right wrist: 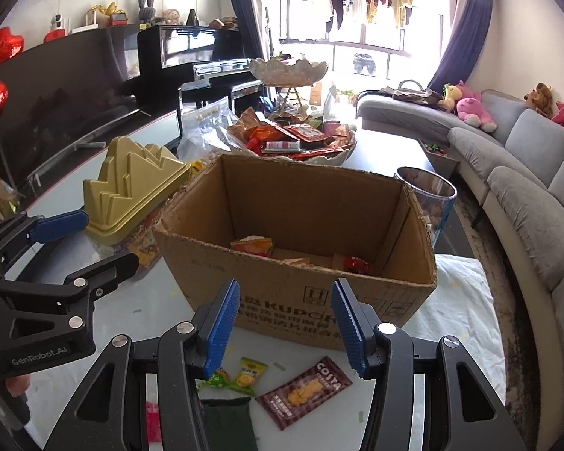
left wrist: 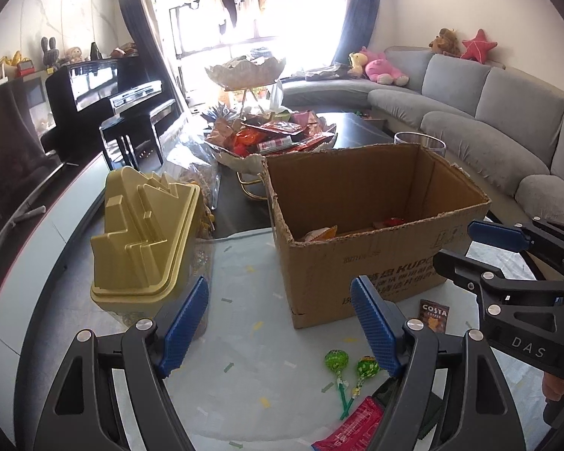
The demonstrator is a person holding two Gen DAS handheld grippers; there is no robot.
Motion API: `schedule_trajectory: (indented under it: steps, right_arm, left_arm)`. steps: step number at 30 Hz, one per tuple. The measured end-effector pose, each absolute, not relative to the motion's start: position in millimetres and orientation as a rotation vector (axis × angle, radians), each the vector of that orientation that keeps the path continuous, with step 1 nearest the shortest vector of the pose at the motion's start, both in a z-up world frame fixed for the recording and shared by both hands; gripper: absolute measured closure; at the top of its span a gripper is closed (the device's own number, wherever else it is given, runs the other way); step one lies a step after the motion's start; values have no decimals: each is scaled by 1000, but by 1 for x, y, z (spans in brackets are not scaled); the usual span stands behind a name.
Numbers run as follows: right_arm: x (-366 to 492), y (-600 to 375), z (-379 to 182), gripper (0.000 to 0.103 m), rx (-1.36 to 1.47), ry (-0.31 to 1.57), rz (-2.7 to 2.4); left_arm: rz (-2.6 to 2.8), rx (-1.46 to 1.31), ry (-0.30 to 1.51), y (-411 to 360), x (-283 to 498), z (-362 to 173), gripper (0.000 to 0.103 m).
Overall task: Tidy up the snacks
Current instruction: 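Move both tools back toward the snacks beside the box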
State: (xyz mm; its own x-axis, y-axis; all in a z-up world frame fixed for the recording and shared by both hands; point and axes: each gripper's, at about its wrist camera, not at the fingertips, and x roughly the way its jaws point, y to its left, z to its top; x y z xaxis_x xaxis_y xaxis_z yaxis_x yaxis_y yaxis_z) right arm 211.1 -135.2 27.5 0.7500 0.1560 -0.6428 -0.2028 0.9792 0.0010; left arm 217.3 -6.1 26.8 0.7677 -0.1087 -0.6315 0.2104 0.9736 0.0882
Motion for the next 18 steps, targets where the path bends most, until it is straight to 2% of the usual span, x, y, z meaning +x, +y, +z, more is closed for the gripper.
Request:
schedule_trajectory:
  steps: [14, 18]
  right_arm:
    - [200, -131, -21, 51, -65, 794, 216]
    - [201, -130, -33, 51, -58, 827, 226]
  left_arm:
    - [-218, 157, 754, -9, 214, -18, 31]
    - [-229, 174, 783, -12, 216, -31, 37]
